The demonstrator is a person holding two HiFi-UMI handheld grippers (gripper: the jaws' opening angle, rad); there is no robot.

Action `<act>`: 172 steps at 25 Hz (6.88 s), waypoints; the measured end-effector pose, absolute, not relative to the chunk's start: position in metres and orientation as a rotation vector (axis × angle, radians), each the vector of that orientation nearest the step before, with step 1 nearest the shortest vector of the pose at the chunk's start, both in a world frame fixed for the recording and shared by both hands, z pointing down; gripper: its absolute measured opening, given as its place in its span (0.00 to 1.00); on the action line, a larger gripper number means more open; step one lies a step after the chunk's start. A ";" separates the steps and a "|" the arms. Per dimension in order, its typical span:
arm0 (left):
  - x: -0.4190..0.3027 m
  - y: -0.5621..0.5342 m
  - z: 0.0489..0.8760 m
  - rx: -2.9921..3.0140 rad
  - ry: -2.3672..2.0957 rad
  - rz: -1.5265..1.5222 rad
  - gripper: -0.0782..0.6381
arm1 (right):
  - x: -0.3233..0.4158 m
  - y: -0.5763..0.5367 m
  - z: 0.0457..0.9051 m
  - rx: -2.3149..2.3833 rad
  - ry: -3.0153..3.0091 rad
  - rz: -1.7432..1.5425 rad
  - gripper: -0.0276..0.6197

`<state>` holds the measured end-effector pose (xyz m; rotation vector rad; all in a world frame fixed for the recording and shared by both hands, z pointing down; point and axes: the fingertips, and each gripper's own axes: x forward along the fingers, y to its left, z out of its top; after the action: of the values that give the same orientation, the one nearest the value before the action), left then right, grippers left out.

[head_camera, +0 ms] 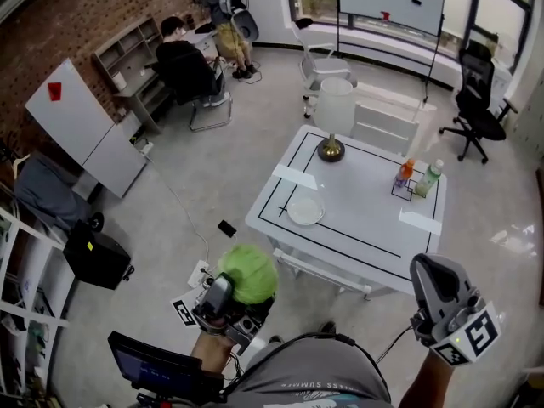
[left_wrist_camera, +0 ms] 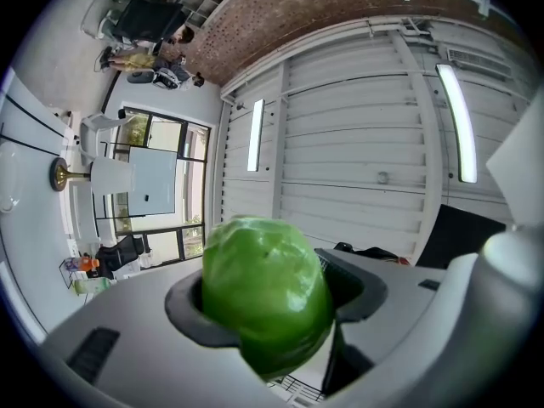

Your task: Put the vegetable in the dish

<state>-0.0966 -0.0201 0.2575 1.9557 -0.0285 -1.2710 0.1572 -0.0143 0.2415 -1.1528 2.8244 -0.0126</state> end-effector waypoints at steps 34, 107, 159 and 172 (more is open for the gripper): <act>-0.085 -0.221 0.305 1.976 -0.008 -1.028 0.49 | 0.121 -0.168 0.278 -1.412 2.849 -0.063 0.05; 0.027 -0.335 0.728 1.936 -0.379 0.387 0.49 | 0.184 -0.233 0.366 -1.498 2.940 -0.384 0.05; -0.002 -0.364 0.740 2.270 -0.677 0.628 0.69 | 0.167 -0.234 0.381 -1.478 2.992 -0.414 0.05; -0.014 -0.376 0.740 2.317 -0.776 0.658 0.73 | 0.164 -0.231 0.383 -1.484 3.011 -0.413 0.05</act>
<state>-0.0135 -0.3763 0.7401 2.3165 -0.7759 0.6578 0.1640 -0.2312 0.3829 -1.4841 3.0107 -0.4127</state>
